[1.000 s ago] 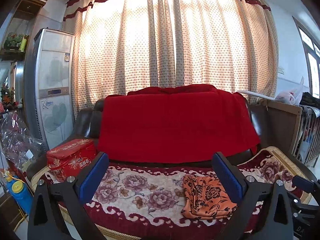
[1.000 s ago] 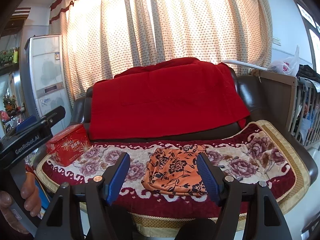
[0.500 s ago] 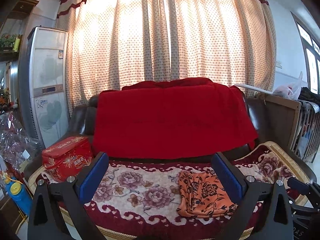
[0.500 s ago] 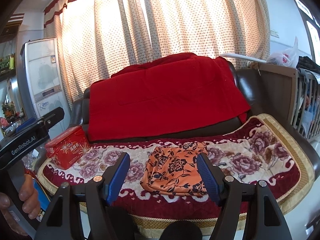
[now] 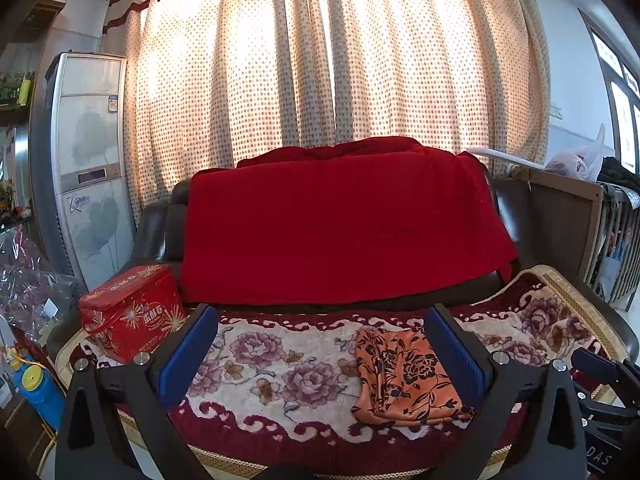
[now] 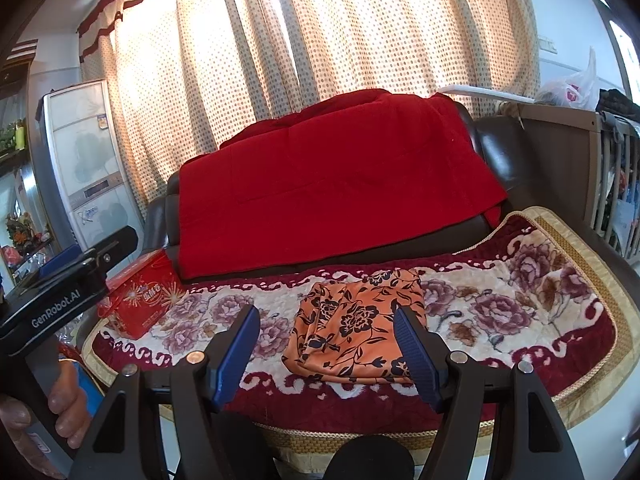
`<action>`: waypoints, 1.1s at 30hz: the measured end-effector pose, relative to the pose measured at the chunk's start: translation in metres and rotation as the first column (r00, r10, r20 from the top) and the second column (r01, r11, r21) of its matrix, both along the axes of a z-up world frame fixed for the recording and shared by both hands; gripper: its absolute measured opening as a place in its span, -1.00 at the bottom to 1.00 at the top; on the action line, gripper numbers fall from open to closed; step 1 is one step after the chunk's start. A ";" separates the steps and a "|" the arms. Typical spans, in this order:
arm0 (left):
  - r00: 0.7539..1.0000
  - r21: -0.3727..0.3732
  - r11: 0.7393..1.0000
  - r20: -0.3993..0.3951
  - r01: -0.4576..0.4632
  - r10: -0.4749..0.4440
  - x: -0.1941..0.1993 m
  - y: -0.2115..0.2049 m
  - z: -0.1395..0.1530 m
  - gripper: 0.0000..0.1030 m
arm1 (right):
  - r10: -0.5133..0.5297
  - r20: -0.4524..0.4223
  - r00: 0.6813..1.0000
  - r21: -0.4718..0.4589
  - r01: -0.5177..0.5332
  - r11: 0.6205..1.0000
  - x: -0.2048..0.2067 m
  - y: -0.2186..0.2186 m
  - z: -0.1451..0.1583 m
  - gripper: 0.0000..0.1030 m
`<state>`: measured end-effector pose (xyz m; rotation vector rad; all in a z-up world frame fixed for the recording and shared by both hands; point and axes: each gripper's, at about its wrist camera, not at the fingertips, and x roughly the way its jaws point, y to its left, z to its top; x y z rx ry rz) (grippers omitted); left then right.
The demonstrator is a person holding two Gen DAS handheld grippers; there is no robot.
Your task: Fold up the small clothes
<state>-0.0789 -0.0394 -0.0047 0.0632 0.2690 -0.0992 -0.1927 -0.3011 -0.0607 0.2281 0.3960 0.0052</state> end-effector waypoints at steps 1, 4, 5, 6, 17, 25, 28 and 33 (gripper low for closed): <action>1.000 0.002 1.000 0.000 -0.002 0.002 0.001 0.000 0.000 0.99 | 0.000 -0.002 1.000 0.001 0.000 1.000 0.001 -0.001 -0.001 0.41; 1.000 0.006 1.000 0.001 -0.007 0.007 0.003 -0.001 -0.002 0.99 | 0.002 -0.005 1.000 0.004 -0.002 1.000 0.004 -0.001 -0.001 0.41; 1.000 0.006 1.000 0.002 -0.009 0.009 0.004 0.000 -0.002 0.99 | 0.002 -0.005 1.000 0.003 -0.002 1.000 0.006 -0.001 -0.001 0.41; 1.000 0.006 1.000 0.002 -0.010 0.010 0.005 0.000 -0.003 0.99 | 0.003 -0.006 1.000 0.003 -0.003 1.000 0.007 -0.001 -0.002 0.41; 0.999 0.000 1.000 -0.022 -0.023 0.023 0.021 0.007 -0.010 0.99 | 0.017 -0.040 0.999 0.000 -0.017 1.000 0.025 0.008 -0.010 0.41; 1.000 -0.001 1.000 -0.028 -0.015 0.015 0.028 0.008 -0.013 0.99 | 0.005 -0.047 0.999 -0.003 -0.005 1.000 0.031 0.007 -0.009 0.41; 0.999 -0.010 1.000 -0.031 -0.015 0.015 0.030 0.010 -0.013 0.99 | 0.006 -0.052 0.999 -0.010 -0.007 1.000 0.034 0.009 -0.009 0.41; 0.999 -0.019 1.000 -0.032 -0.015 0.014 0.034 0.012 -0.013 0.99 | 0.008 -0.054 0.998 -0.020 -0.009 1.000 0.038 0.011 -0.008 0.41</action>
